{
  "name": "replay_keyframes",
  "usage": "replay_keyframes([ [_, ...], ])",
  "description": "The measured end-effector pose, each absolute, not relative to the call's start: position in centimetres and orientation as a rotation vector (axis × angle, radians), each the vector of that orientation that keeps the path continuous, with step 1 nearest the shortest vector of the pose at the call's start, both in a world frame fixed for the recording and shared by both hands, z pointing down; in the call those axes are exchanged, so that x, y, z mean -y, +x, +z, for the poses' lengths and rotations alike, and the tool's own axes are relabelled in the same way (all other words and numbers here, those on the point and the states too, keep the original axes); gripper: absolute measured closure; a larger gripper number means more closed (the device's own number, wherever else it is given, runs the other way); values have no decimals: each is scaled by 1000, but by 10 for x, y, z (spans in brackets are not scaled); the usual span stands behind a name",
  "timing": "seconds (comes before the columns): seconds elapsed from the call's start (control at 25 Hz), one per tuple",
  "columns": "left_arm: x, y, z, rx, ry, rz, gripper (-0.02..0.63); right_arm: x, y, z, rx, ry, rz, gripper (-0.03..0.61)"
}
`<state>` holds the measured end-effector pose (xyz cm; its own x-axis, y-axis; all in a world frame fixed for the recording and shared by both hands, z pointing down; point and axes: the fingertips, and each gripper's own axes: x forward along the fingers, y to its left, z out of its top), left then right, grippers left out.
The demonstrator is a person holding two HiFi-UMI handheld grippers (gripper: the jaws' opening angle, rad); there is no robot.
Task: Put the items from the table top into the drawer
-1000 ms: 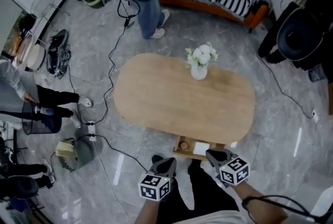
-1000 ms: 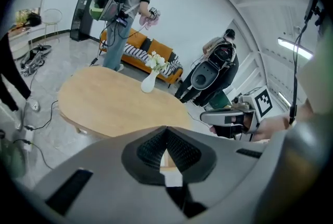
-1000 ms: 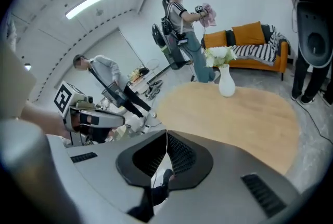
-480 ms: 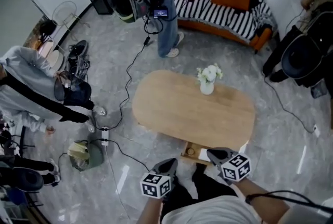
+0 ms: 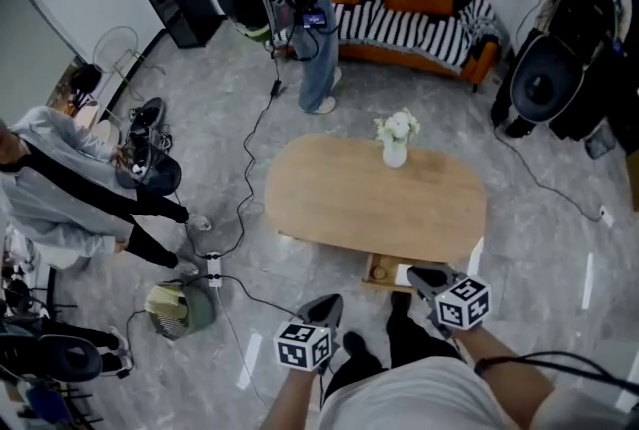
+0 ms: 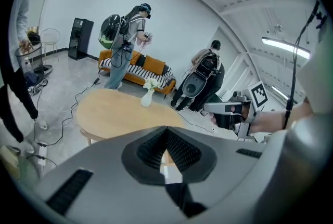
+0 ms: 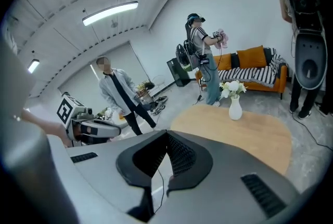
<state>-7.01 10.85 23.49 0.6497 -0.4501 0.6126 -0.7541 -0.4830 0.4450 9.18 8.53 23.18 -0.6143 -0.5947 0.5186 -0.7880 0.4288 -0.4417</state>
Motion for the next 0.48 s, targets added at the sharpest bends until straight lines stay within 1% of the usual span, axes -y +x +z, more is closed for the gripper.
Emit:
replay_keyframes([
  [0.16, -132, -98, 224, 911, 2209, 541, 614, -117, 69, 221, 2399, 1289, 939, 546],
  [0.48, -176, -124, 206, 873, 2276, 562, 614, -168, 56, 203, 2388, 1398, 884, 545],
])
